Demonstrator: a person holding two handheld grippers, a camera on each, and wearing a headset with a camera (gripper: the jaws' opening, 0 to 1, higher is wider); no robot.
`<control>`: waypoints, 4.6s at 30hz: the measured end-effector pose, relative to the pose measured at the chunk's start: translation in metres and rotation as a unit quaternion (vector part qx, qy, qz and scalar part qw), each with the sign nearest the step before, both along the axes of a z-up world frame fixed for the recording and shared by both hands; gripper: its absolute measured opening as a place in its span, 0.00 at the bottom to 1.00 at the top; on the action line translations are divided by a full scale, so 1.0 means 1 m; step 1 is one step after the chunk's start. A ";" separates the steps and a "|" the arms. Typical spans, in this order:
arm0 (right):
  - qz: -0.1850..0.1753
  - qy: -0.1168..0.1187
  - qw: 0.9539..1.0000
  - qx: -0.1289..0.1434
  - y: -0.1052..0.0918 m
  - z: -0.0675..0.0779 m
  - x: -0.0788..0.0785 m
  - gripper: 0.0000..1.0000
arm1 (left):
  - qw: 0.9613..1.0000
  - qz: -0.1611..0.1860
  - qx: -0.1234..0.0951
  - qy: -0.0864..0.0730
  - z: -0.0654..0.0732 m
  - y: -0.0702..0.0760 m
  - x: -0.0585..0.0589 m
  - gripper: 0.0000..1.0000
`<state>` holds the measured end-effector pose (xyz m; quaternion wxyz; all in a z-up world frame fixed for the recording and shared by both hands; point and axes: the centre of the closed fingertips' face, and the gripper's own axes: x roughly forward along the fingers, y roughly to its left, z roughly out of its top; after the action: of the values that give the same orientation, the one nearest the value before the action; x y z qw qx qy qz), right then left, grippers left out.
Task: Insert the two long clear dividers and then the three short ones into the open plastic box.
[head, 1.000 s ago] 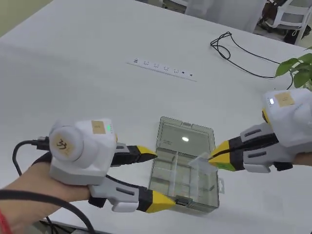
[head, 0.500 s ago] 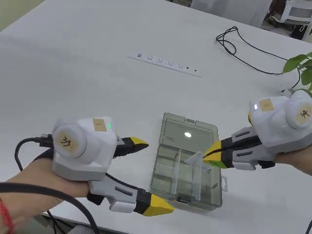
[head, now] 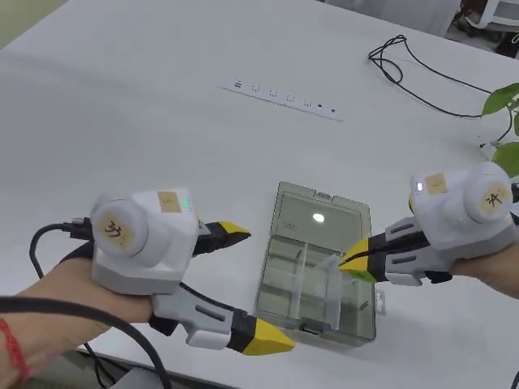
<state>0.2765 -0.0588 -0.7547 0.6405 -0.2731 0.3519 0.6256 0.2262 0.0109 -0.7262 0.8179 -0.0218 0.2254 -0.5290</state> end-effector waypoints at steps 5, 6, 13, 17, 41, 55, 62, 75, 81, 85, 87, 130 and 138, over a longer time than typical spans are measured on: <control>0.005 -0.003 1.000 -0.001 0.000 -0.003 0.000 0.03 | 1.000 0.000 0.001 0.002 -0.001 0.000 0.000 0.94; 0.005 -0.003 1.000 -0.001 0.001 -0.003 0.000 0.03 | 1.000 0.000 0.001 0.004 -0.002 0.000 -0.001 0.94; 0.026 -0.017 0.999 -0.007 0.006 -0.008 -0.002 0.03 | 1.000 -0.002 0.001 0.004 -0.002 -0.001 -0.001 0.93; 0.036 -0.022 0.999 -0.011 0.008 -0.010 -0.005 0.03 | 1.000 -0.002 0.000 0.006 -0.002 -0.002 -0.001 0.92; 0.040 -0.029 0.999 -0.019 0.018 -0.027 -0.007 0.03 | 1.000 -0.006 0.000 0.009 -0.003 -0.003 -0.001 0.92; 0.060 -0.038 0.995 -0.072 0.018 -0.054 -0.008 0.03 | 1.000 -0.005 0.000 0.009 -0.003 -0.002 0.000 0.92; 0.068 -0.042 0.994 -0.081 0.017 -0.055 -0.008 0.03 | 1.000 -0.006 0.001 0.009 -0.004 -0.001 0.000 0.92; 0.060 -0.049 0.993 -0.088 0.016 -0.058 -0.008 0.03 | 1.000 -0.007 0.002 0.005 0.000 -0.002 -0.001 0.91; 0.032 -0.039 0.996 -0.069 0.015 -0.052 -0.007 0.08 | 1.000 -0.006 0.009 0.003 -0.001 0.001 -0.001 0.92; 0.004 -0.035 0.998 -0.046 0.012 -0.039 -0.004 0.11 | 1.000 -0.003 0.012 0.003 -0.003 0.004 0.000 0.93; -0.014 -0.032 0.999 -0.031 0.009 -0.031 -0.001 0.14 | 1.000 -0.003 0.014 0.002 -0.004 0.005 0.000 0.95; -0.072 -0.023 0.977 -0.202 -0.226 -0.080 -0.001 0.44 | 0.999 -0.003 0.035 0.002 -0.012 0.011 0.002 1.00; -0.058 -0.017 0.973 -0.224 -0.237 -0.093 0.002 0.44 | 0.999 -0.002 0.034 0.003 -0.011 0.012 0.003 0.99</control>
<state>0.2783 -0.2961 -0.8479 0.6037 -0.3998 0.4874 0.4879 0.2297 0.0224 -0.7374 0.8163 0.0050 0.2459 -0.5226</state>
